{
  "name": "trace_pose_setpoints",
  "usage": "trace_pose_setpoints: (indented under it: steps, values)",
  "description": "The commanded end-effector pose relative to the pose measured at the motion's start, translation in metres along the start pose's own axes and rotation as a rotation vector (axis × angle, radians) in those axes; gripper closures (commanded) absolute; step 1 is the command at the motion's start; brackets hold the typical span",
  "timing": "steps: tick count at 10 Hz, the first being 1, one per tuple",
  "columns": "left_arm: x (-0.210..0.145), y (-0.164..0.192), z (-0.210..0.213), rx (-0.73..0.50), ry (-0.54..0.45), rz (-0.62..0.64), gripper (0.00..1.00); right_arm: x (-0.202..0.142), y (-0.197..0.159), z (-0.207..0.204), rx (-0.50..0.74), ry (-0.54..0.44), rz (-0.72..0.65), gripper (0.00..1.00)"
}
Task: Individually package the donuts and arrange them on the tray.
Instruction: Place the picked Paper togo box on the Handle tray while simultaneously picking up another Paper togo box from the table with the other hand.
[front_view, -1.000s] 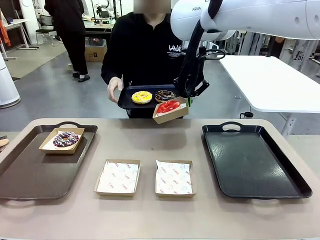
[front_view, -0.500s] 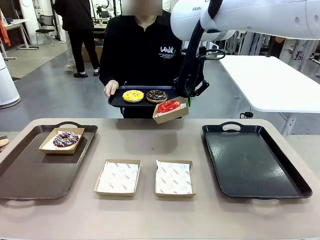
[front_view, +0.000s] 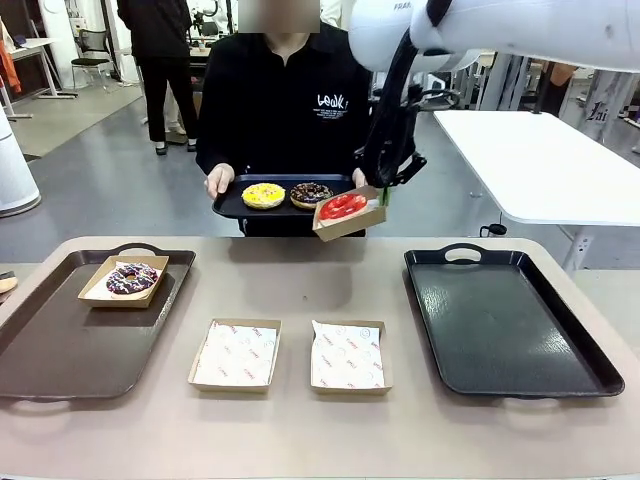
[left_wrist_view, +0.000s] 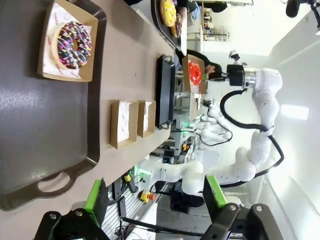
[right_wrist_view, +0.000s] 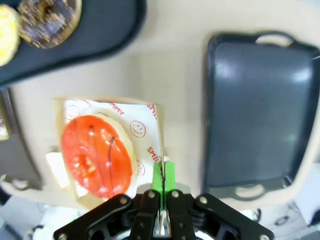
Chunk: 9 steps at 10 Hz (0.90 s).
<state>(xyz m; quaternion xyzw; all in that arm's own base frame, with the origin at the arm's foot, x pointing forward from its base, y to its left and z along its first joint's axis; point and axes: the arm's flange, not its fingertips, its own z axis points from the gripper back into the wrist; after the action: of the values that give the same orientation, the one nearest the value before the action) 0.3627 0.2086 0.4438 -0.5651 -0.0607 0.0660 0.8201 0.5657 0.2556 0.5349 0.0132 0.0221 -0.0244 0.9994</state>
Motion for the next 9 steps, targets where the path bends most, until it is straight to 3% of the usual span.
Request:
trace_pose_setpoints:
  steps: [1,3,5,9]
  values:
    - [-0.016,-0.042,-0.009,0.100,0.060,-0.023,0.00,-0.020,-0.060,0.017,0.024,0.019,0.029,0.99]
    - [-0.024,-0.094,-0.027,0.237,0.156,-0.046,0.00,-0.020,-0.125,0.023,0.027,0.014,0.055,0.99]
    - [-0.032,-0.138,-0.056,0.350,0.188,-0.087,0.00,-0.021,-0.173,0.007,0.043,-0.031,0.076,0.99]
    - [-0.034,-0.186,-0.152,0.589,0.212,-0.149,0.00,-0.009,-0.220,-0.046,0.107,-0.069,-0.019,0.99]
